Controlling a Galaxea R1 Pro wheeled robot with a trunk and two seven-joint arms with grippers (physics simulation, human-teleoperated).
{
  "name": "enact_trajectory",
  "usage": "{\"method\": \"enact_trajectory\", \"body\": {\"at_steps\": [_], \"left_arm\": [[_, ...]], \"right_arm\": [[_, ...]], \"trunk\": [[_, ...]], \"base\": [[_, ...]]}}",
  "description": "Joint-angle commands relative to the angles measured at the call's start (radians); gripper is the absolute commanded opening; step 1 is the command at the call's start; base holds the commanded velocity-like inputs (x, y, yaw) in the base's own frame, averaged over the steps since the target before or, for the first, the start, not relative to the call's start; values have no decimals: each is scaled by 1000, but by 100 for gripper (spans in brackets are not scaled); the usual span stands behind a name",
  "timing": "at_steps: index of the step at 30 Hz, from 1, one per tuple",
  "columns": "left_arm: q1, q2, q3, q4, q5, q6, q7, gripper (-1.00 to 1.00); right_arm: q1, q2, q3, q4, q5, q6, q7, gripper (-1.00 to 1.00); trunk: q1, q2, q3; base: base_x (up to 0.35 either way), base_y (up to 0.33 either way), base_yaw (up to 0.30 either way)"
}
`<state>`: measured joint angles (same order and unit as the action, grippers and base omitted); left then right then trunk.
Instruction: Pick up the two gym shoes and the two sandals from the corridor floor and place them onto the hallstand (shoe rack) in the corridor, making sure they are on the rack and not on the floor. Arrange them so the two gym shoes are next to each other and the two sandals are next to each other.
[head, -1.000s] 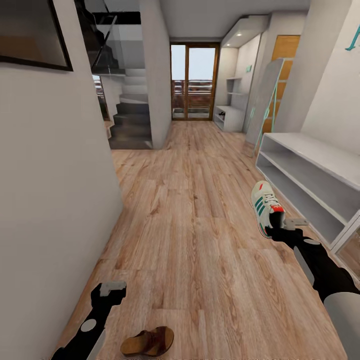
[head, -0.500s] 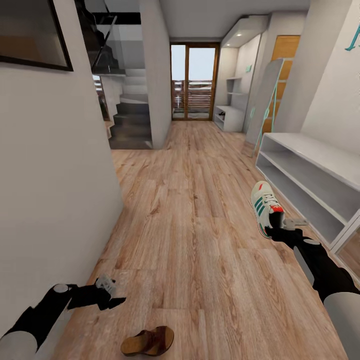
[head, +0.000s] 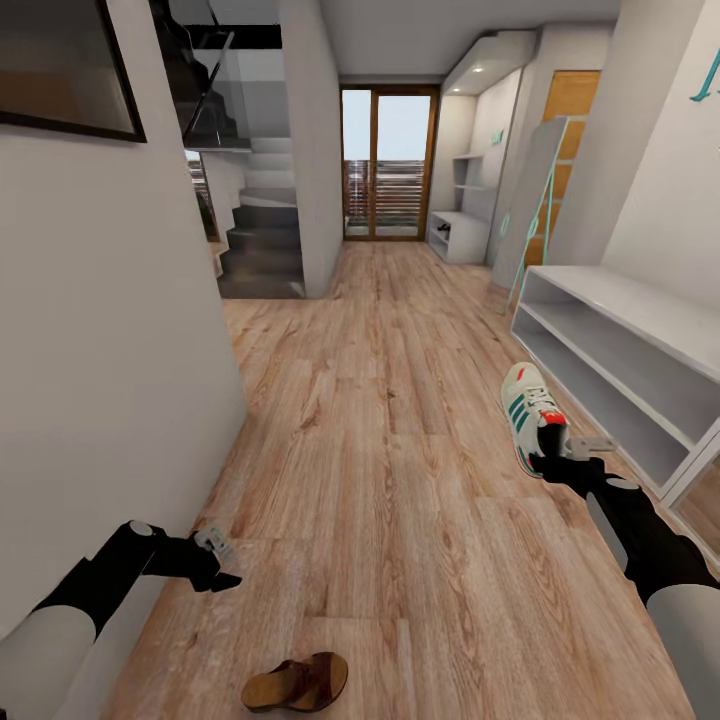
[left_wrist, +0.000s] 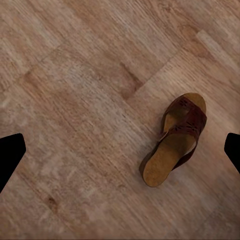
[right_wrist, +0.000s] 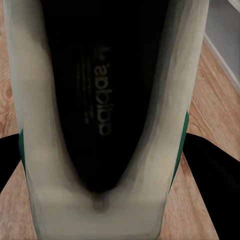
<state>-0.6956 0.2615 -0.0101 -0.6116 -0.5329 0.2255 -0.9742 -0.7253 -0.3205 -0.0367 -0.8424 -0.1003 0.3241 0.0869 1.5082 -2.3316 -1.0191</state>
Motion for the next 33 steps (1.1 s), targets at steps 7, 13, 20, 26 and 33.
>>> {"method": "enact_trajectory", "body": {"at_steps": [7, 13, 20, 26, 33], "left_arm": [[0, 2, 3, -2, 5, 14, -4, 100], [0, 1, 3, -2, 1, 14, -2, 100], [4, 2, 4, -2, -1, 14, -2, 100], [5, 1, 7, -4, 0, 15, 0, 100], [28, 11, 12, 6, 6, -2, 8, 100]], "right_arm": [[0, 0, -2, -1, -9, 6, 2, -100], [0, 1, -2, -2, -9, 6, 2, -100], [0, 1, -2, -3, -9, 6, 2, -100], [0, 0, -3, -3, -9, 6, 2, -100], [0, 0, -3, -3, -9, 6, 2, -100]], "trunk": [[0, 0, -1], [0, 0, -1], [0, 0, -1], [0, 0, -1], [23, -42, -21]], "base": [[128, 0, 0], [294, 0, 0], [111, 0, 0], [10, 0, 0], [1, 0, 0]]}}
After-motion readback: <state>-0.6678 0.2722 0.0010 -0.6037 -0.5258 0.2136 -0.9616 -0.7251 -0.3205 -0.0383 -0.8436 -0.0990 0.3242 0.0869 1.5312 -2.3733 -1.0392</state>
